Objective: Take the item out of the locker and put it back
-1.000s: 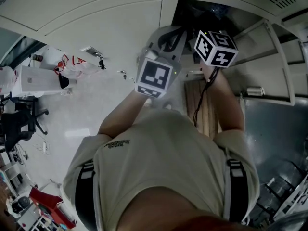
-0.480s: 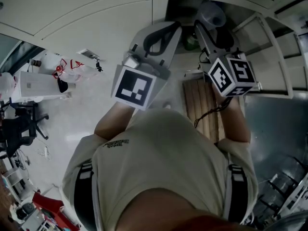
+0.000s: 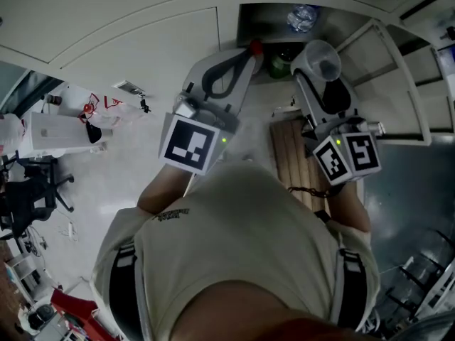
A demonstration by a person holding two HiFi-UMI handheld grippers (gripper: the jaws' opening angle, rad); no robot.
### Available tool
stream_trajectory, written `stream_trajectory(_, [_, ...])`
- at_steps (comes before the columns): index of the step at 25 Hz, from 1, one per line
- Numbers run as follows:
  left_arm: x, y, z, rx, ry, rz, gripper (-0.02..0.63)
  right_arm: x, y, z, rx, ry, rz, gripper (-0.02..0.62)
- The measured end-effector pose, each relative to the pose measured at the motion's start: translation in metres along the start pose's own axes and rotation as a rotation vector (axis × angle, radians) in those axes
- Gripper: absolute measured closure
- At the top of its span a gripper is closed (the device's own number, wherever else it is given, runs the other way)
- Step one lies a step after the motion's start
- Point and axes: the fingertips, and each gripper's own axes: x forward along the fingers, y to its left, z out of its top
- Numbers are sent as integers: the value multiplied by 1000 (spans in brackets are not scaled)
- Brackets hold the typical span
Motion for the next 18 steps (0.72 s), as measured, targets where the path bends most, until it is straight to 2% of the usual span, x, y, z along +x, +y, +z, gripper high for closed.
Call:
stream_trajectory(5, [-7,-4,-28,15,89,12,592,-9,6,-21,16,38,11,337])
stream_trajectory(9, [-15,-11,-51,-15,143,7,592,-15,11,-30,14,37,13,337])
stream_trajectory(13, [-18,-18,-59,-40,160,-5,592,-18,16,-36,35,39,19,337])
stream_trajectory(18, [-20,-17,-57,-33,157,3,594,-19,19,-37,43,34,29,337])
